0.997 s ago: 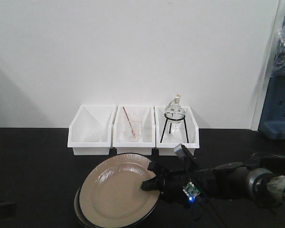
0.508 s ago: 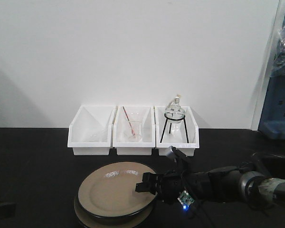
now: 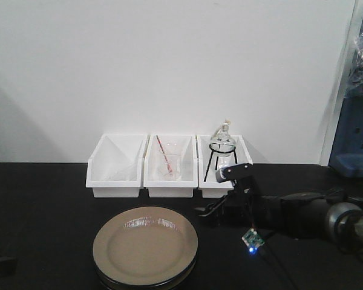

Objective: Arrange circular plates on left workspace

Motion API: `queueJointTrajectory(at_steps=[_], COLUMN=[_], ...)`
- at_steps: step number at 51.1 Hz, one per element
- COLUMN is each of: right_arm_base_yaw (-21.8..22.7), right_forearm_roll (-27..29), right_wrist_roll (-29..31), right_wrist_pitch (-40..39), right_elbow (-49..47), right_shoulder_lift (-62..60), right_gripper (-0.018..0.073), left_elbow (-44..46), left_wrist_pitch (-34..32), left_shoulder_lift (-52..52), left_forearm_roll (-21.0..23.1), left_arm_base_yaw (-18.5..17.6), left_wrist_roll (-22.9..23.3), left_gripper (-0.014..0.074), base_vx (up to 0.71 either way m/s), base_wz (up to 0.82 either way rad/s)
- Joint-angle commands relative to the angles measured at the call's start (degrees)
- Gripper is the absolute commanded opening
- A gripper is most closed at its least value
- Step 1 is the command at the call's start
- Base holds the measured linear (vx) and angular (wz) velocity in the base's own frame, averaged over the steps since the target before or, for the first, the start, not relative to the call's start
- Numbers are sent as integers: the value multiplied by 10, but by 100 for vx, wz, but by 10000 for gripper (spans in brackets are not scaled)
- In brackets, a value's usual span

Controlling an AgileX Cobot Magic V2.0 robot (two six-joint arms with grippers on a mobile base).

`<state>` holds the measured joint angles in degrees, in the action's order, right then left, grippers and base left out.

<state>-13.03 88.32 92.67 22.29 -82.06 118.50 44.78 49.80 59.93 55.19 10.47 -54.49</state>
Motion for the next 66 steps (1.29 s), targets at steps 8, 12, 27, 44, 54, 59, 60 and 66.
queueJointTrajectory(at_steps=[8,12,27,44,54,59,60,66], right_arm_base_yaw=[65,85,118,118,118,118,118,118], right_forearm_roll=[-51,-157,-513,-522,-521,-521,-521,-521], right_wrist_roll=[-184,-269,-516,-506,-500,-500,-500,-500], right_wrist_pitch=[13,31,108,-128,-235,-271,-278,-297], right_elbow=[-16,-16,-4,346,526,581,591,618], right_shoulder_lift=[-129,-168,-322,-610,-753,-792,-799,-822], right_gripper=[242,51,-3,-3,-3,-3,-3,-3], left_elbow=[15,15,15,-77,-195,-211,-212,-213], left_wrist_pitch=[-38,-38,-42,-99,-152,-200,-207,-235], left_shoulder_lift=[-10,-10,-11,-126,-246,-284,-291,-309], left_forearm_roll=[-4,-18,-25,6,55,108,116,138], left_arm_base_yaw=[0,0,0,-16,-31,-35,-35,-35], left_wrist_roll=[3,3,1,-93,-152,-177,-180,-180], left_gripper=[-1,-1,-1,-1,0,0,0,0], base_vx=[0,0,0,0,0,0,0,0], base_wz=[0,0,0,0,0,0,0,0])
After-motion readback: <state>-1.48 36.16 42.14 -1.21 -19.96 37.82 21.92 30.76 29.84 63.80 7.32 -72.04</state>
